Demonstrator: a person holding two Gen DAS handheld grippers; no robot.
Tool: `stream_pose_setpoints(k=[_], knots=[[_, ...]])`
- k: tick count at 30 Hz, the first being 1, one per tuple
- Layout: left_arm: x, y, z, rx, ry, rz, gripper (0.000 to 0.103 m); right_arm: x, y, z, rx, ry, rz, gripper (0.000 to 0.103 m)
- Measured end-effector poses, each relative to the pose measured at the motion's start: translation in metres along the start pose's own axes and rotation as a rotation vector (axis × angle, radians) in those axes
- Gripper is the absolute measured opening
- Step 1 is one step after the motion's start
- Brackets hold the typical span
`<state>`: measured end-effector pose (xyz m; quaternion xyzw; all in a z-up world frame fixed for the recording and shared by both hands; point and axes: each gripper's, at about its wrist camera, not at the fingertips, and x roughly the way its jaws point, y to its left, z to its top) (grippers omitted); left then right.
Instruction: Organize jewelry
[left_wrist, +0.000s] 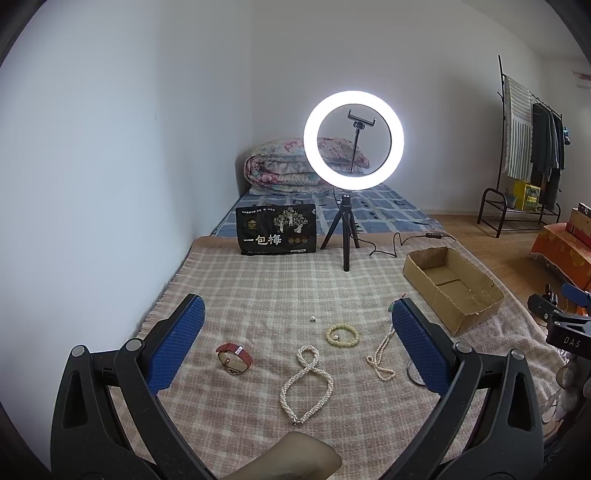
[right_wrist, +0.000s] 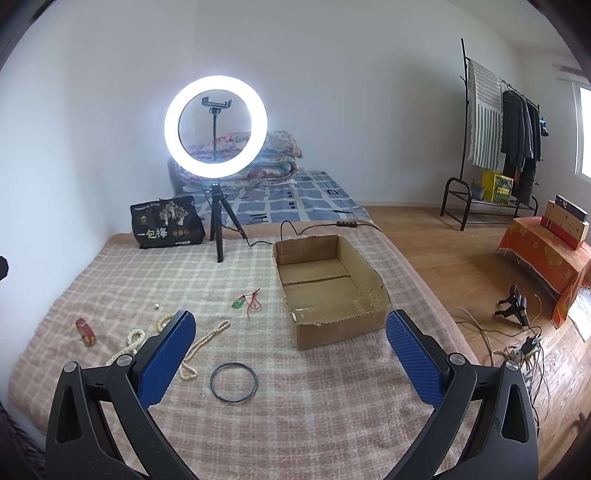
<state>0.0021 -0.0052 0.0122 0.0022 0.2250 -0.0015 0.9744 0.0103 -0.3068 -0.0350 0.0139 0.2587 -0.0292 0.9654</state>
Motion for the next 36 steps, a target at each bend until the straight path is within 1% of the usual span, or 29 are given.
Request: stream_pose_setpoints(k=[26,36], knots=[[-0.0017,-0.0004,-0.0001,0.0,-0.007,0.001,0.103,0.0031,0.0018,-0.0013,0.005,0.005,0.005,0.102],[-0.0022,-0.003,0.0063,0.001,-0.008,-0.002,0.103,0.0035,0.0015,-0.0011,0.006,0.006,0.005,0.102]])
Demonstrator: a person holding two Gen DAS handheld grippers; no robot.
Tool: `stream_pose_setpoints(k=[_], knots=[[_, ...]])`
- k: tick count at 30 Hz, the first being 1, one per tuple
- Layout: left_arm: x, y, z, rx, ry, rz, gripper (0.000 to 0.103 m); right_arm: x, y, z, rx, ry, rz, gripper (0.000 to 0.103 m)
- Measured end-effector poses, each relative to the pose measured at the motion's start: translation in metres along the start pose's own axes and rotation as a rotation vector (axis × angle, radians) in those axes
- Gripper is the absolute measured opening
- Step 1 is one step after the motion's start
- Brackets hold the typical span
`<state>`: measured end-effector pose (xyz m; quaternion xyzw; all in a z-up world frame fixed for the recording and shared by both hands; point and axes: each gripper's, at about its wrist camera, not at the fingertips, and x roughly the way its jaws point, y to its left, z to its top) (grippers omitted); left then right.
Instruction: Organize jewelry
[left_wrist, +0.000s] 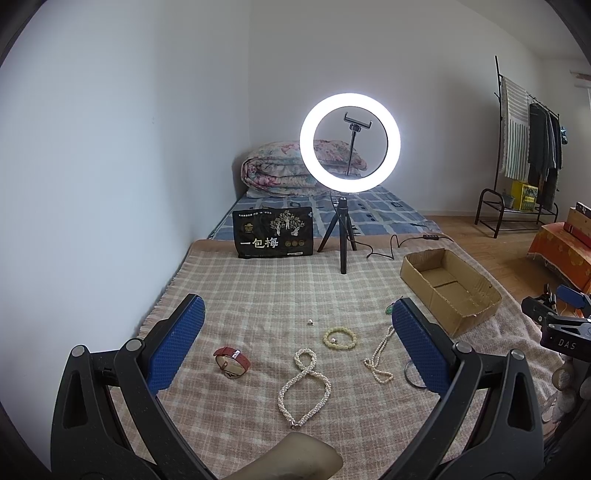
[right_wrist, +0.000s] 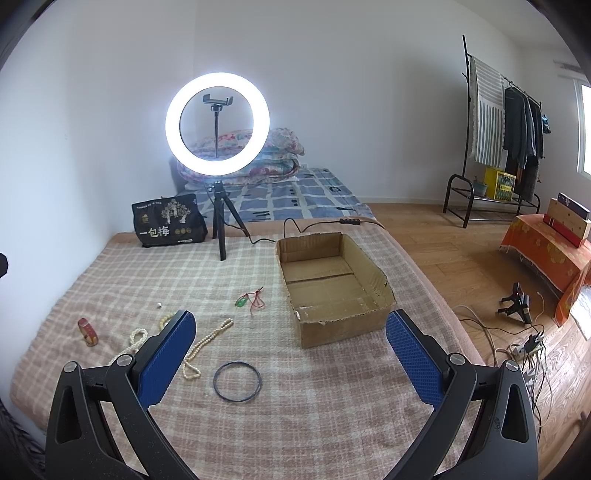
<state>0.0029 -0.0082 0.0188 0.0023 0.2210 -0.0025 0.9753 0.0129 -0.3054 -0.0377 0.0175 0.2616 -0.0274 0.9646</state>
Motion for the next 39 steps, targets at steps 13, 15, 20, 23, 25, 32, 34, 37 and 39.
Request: stream_pose_setpoints(k=[13,15,20,23,25,32,34,37,39], knots=[[0.002,-0.001,0.001,0.001,0.002,0.0,0.103,0.005,0.006,-0.004,-0.003,0.009,0.006,0.102],[0.002,-0.001,0.001,0.001,0.002,0.0,0.103,0.005,0.008,-0.005,-0.004,0.011,0.006,0.102],[0.007,0.003,-0.004,0.001,0.006,0.001,0.103,0.007,0.009,-0.004,-0.006,0.022,0.009,0.102],[0.011,0.008,-0.008,-0.002,0.012,0.006,0.103,0.01,0.012,-0.003,-0.012,0.027,0.009,0.102],[0.014,0.012,-0.01,-0.004,0.016,0.01,0.103,0.012,0.014,-0.002,-0.014,0.032,0.008,0.102],[0.022,0.028,-0.014,-0.011,0.03,0.032,0.103,0.018,0.024,-0.001,-0.026,0.042,0.016,0.102],[0.024,0.031,-0.014,-0.014,0.036,0.039,0.103,0.02,0.027,0.0,-0.03,0.045,0.02,0.102],[0.029,0.039,-0.015,-0.016,0.047,0.052,0.103,0.023,0.032,0.001,-0.036,0.049,0.025,0.102],[0.032,0.045,-0.015,-0.014,0.049,0.065,0.103,0.026,0.036,0.002,-0.041,0.052,0.031,0.102]])
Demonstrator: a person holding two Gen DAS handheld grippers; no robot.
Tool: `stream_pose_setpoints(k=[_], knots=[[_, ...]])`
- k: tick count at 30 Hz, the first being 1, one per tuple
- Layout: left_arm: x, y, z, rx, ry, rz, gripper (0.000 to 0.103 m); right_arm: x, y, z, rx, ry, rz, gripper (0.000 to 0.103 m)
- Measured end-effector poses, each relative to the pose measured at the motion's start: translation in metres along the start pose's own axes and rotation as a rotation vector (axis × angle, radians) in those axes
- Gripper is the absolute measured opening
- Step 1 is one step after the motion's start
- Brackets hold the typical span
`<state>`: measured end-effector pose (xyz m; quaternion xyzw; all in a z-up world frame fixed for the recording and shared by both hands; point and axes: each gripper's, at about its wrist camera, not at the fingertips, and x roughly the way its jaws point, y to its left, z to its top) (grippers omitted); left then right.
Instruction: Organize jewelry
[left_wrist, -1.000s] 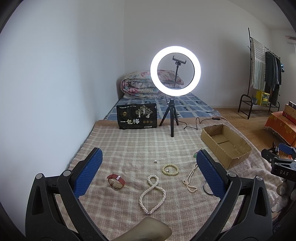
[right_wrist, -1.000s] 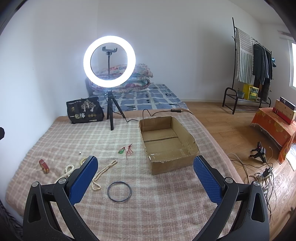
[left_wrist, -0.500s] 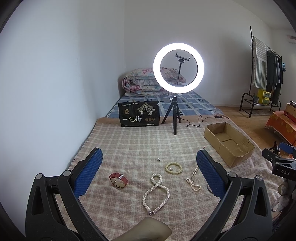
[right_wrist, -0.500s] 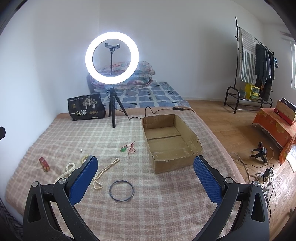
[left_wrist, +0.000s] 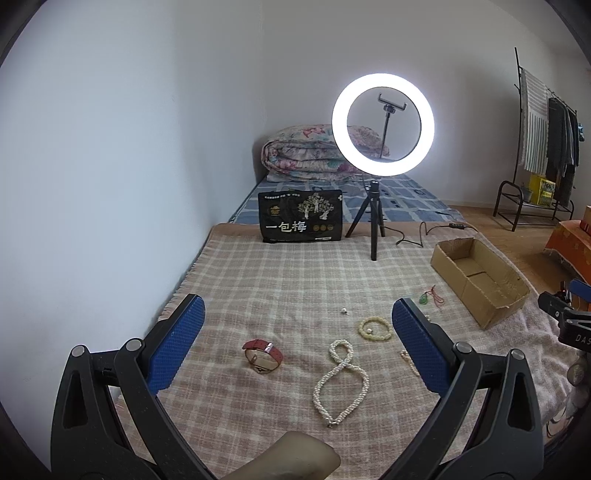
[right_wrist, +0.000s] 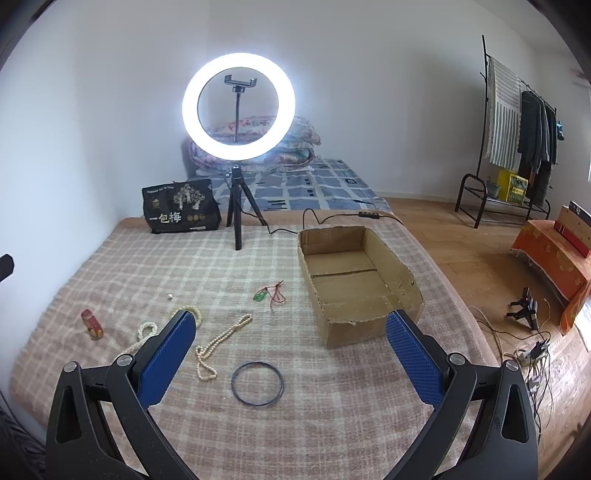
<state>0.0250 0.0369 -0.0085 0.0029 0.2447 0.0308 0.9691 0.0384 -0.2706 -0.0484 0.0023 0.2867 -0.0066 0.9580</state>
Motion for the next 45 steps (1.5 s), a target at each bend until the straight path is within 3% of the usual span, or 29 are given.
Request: stream_pose_setpoints(k=[10,16,26,30,33,40,45], knots=[[0.017,0.024,0.002,0.033,0.016,0.04,0.103,0.011,0.012,0.003,-0.039,0.023,0.012,0.102],[0.032,0.041,0.002,0.025,0.051,0.046,0.103,0.028,0.014,0.0,-0.047,0.113,0.037,0.102],[0.069,0.094,-0.001,-0.105,0.144,0.064,0.103,0.052,0.019,-0.012,-0.089,0.182,0.094,0.102],[0.086,0.106,-0.009,-0.147,0.212,0.036,0.103,0.062,0.016,-0.016,-0.109,0.133,0.066,0.102],[0.096,0.105,-0.018,-0.176,0.262,-0.011,0.103,0.076,0.017,-0.022,-0.144,0.155,0.073,0.102],[0.114,0.086,-0.031,-0.19,0.357,-0.121,0.096,0.099,0.024,-0.03,-0.132,0.231,0.184,0.102],[0.127,0.073,-0.039,-0.186,0.411,-0.164,0.095,0.116,0.06,-0.033,-0.201,0.287,0.273,0.102]])
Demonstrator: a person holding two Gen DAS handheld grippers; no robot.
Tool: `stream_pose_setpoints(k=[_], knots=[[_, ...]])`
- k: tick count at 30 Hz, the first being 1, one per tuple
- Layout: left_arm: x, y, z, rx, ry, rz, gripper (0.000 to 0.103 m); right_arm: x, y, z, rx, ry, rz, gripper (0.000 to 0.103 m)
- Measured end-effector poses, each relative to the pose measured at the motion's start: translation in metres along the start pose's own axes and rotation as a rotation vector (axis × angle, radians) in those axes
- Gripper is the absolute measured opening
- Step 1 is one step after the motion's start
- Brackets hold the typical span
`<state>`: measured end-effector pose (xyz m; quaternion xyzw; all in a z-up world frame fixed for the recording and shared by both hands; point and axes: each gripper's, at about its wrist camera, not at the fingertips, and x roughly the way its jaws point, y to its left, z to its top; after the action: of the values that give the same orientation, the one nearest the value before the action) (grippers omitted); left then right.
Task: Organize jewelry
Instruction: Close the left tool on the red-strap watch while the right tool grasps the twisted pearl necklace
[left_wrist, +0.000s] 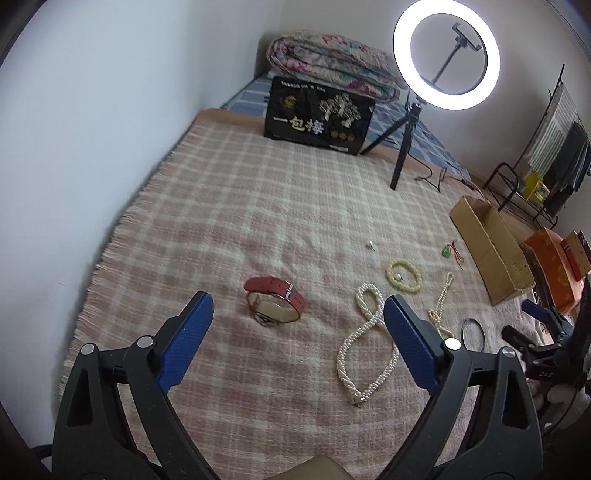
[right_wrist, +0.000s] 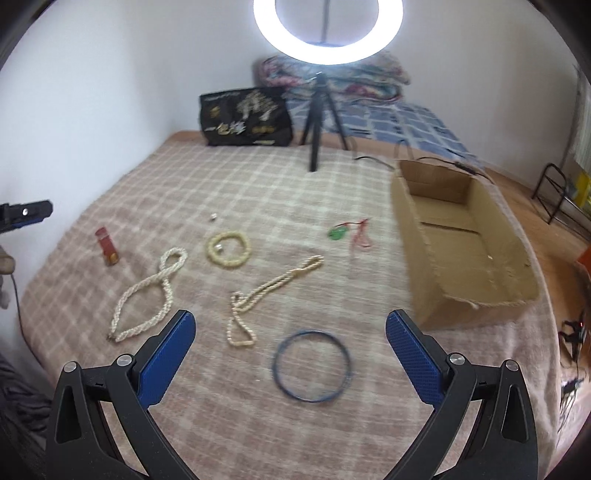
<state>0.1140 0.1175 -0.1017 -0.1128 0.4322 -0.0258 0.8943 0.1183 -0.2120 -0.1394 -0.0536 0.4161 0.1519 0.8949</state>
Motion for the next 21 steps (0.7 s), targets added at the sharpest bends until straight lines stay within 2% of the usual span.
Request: stream_pose_setpoints(k=[2,4,6,10,12,14,21], knots=[[0.009,-0.001,0.0,-0.004,0.026,-0.005,0.095,0.014,0.012,0.003,-0.01,0.032,0.036,0.102],[0.019,-0.001,0.0,-0.018,0.053,-0.007,0.093,0.027,0.024,0.006,-0.02,0.062,0.08,0.095],[0.028,0.0,-0.001,-0.026,0.068,0.01,0.088,0.04,0.036,0.009,-0.038,0.083,0.104,0.092],[0.047,0.003,-0.002,-0.037,0.092,0.05,0.088,0.061,0.057,0.013,-0.074,0.114,0.141,0.081],[0.055,0.006,-0.001,-0.059,0.106,0.055,0.088,0.068,0.061,0.014,-0.073,0.126,0.162,0.079],[0.063,0.009,0.0,-0.073,0.113,0.068,0.088,0.079,0.065,0.013,-0.07,0.153,0.188,0.068],[0.08,0.014,0.008,-0.124,0.131,0.072,0.088,0.104,0.077,0.012,-0.069,0.211,0.235,0.055]])
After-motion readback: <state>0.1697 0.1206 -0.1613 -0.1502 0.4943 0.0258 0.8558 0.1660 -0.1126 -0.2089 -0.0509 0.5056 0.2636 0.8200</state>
